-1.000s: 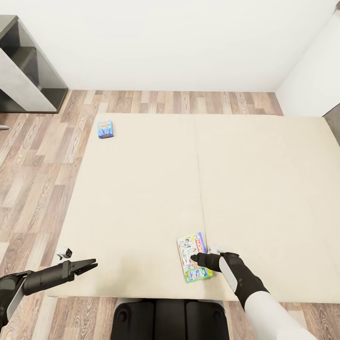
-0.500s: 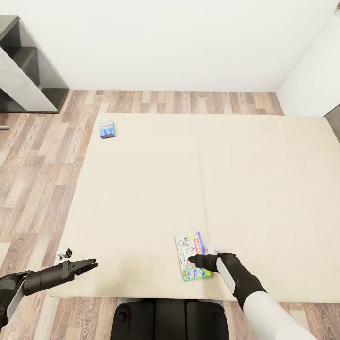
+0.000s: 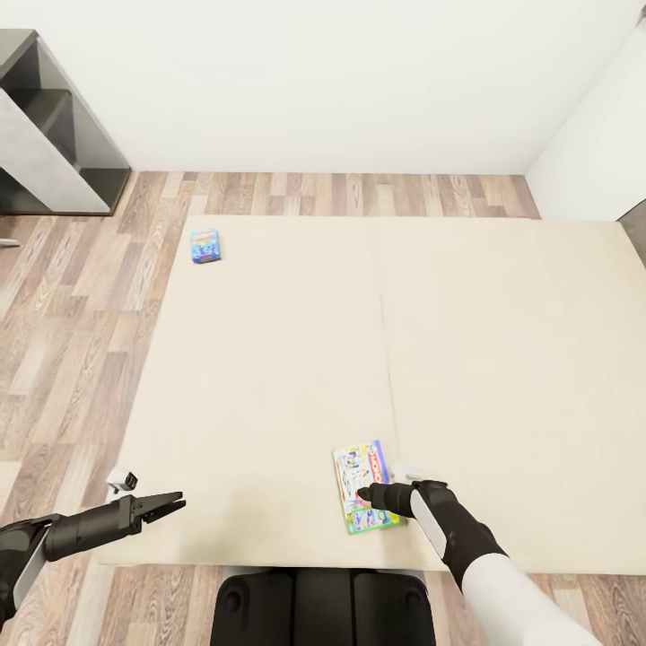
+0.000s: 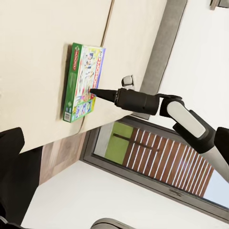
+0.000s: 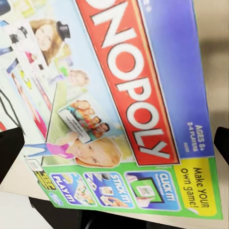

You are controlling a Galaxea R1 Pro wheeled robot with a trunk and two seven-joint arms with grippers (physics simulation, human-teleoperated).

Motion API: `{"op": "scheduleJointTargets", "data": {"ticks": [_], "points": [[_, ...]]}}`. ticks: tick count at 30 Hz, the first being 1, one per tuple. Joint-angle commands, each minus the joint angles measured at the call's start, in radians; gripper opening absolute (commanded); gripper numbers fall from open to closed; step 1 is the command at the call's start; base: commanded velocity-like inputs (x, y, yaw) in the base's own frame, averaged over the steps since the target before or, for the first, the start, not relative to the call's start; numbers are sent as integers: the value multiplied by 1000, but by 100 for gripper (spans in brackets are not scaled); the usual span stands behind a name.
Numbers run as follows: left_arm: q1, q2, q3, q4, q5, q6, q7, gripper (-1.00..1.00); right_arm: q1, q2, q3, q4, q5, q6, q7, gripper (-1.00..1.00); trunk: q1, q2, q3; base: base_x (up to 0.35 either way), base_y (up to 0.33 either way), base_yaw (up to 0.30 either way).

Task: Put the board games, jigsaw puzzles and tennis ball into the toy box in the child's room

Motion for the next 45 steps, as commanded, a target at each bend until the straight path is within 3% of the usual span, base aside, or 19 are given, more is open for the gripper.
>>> {"op": "scheduleJointTargets", "data": {"ticks": [1,45], "points": [[0,1,0,0,0,11,-4,100,0,0,1,-1,-3,5,0,100,1,-1,-1,0,101,0],[-1,1,0,0,0,11,-4,100,0,0,2,-1,-3,5,0,100,1,-1,-1,0,67,0]]}}
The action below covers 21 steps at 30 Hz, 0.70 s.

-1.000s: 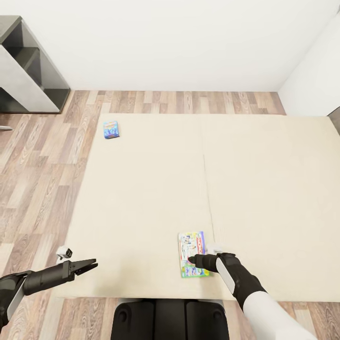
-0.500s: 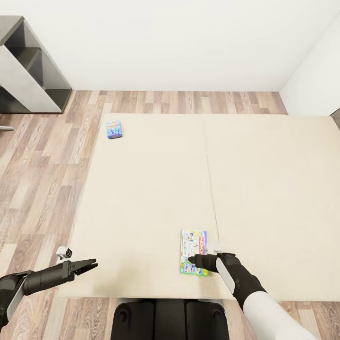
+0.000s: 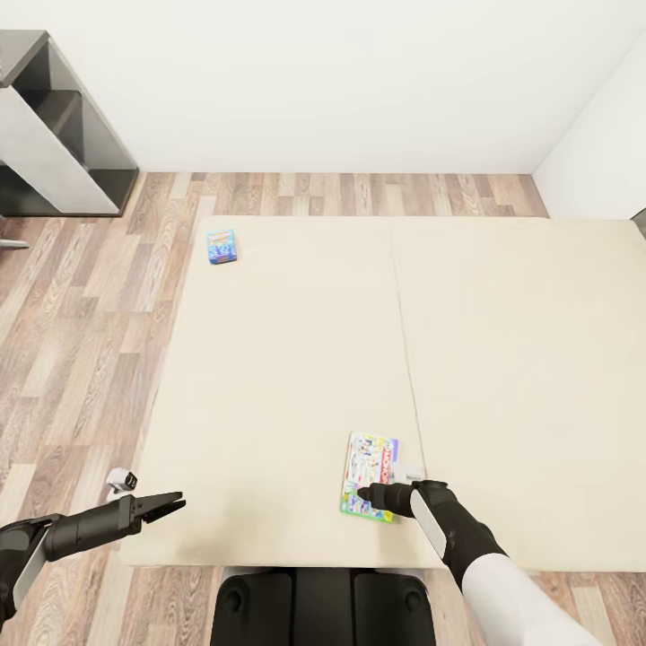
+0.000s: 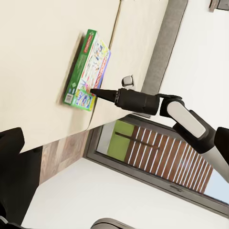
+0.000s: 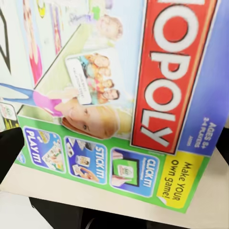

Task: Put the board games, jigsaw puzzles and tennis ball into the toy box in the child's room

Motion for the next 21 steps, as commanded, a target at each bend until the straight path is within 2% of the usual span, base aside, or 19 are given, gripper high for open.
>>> {"op": "scheduleJointTargets", "data": {"ticks": [1,21], "points": [[0,0,0,0,0,11,-4,100,0,0,1,-1,-2,5,0,100,1,-1,-1,0,30,0],[0,0,0,0,0,11,-4,100,0,0,3,-1,-3,-14,0,100,1,-1,-1,0,55,0]]}}
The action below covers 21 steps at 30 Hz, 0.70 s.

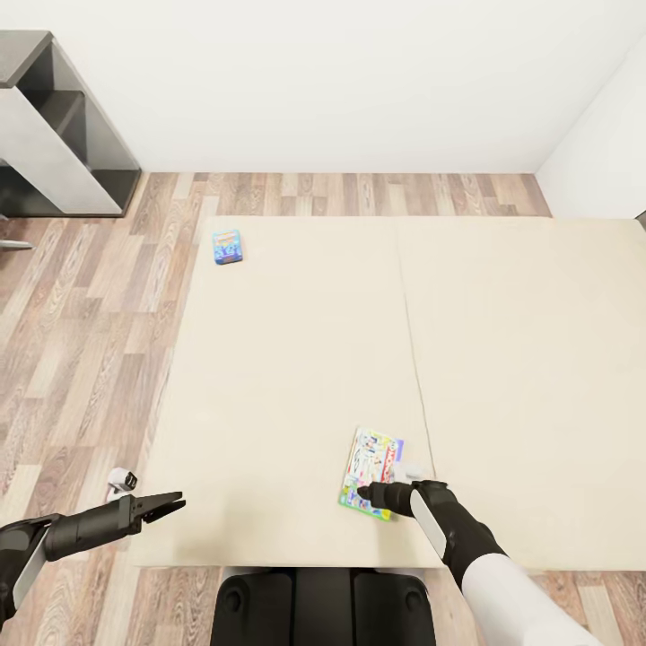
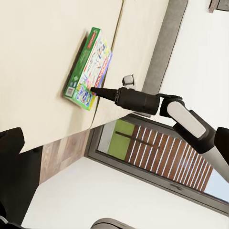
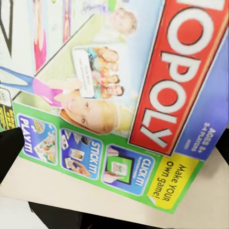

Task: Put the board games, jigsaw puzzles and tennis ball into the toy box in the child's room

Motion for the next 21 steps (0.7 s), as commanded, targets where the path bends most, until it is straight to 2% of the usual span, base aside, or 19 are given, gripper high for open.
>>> {"op": "scheduleJointTargets", "data": {"ticks": [1,21], "points": [[-1,0,0,0,0,11,-4,100,0,0,1,-1,-3,2,0,100,1,-1,-1,0,21,0],[-1,-1,0,0,0,11,-4,100,0,0,3,-1,-4,-11,0,100,1,-1,-1,0,35,0]]}}
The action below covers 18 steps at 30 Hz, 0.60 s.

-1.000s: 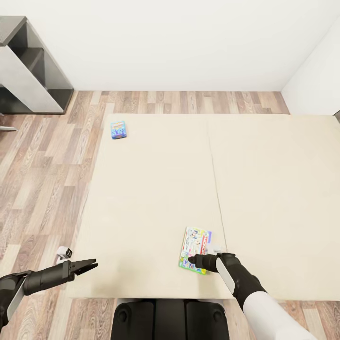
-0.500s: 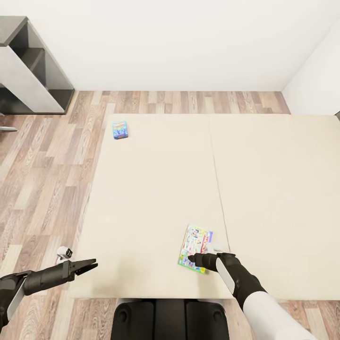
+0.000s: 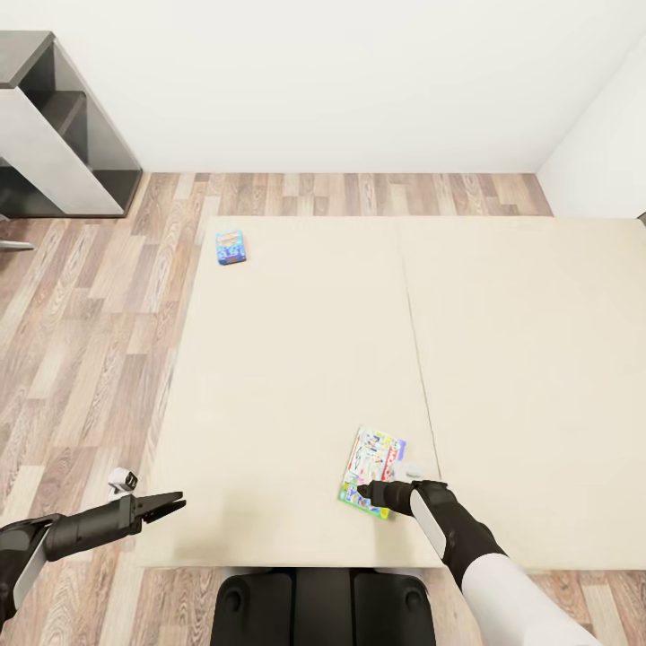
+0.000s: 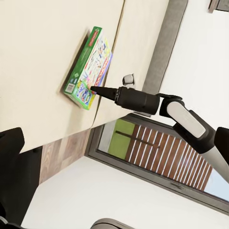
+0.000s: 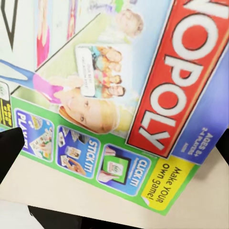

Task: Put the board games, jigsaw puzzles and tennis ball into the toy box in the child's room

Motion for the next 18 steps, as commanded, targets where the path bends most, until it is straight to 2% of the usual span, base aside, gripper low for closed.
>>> {"op": "scheduleJointTargets", "data": {"ticks": [1,18], "points": [[0,0,0,0,0,11,-4,100,0,0,1,-1,-3,5,0,100,1,-1,-1,0,6,0],[0,0,0,0,0,11,-4,100,0,0,1,-1,-3,5,0,100,1,-1,4,0,1,-13]]}}
